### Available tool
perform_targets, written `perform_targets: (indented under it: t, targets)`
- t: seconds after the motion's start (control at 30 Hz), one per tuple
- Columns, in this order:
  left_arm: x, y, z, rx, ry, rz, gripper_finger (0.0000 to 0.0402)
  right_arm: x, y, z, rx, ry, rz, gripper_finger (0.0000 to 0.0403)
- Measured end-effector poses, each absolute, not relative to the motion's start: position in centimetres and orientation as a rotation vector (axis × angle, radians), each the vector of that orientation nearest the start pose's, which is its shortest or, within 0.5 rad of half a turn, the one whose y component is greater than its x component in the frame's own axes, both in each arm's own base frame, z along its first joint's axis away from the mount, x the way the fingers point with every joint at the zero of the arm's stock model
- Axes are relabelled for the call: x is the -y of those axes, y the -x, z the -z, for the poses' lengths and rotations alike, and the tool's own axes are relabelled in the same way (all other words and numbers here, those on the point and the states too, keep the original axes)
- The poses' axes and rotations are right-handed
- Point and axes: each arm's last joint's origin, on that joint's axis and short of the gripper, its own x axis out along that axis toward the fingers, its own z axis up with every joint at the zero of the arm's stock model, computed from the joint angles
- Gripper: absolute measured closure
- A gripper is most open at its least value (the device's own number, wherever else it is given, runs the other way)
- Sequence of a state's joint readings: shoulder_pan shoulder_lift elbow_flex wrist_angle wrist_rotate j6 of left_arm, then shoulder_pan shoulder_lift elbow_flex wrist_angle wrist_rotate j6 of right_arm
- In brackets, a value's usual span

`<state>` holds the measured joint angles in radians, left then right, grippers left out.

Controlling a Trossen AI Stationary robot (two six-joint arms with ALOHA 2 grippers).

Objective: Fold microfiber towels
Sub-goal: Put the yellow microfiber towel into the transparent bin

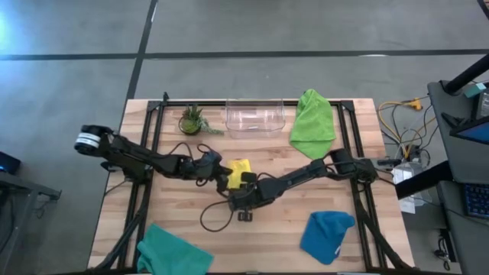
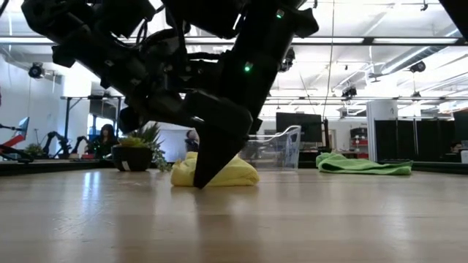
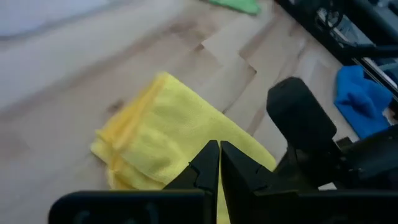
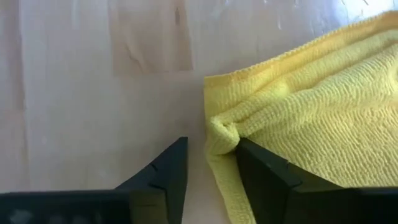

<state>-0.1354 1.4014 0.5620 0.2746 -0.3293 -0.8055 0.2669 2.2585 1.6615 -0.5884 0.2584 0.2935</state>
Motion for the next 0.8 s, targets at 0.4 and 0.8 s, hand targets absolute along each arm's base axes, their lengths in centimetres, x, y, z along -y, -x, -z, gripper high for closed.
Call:
perform_targets:
  t: [0.4, 0.8]
  targets:
    - [2.0, -23.9, -20.2, -0.337, 0.572, -0.500, 0.0402, -10.9, -44.4, -12.8, -1.141, -0.024, 0.194, 0.0389]
    - [1.5, -21.5, -22.1, -0.331, 0.522, -0.540, 0.0402, -11.2, -45.4, -16.4, -1.083, -0.054, 0.166, 0.0394]
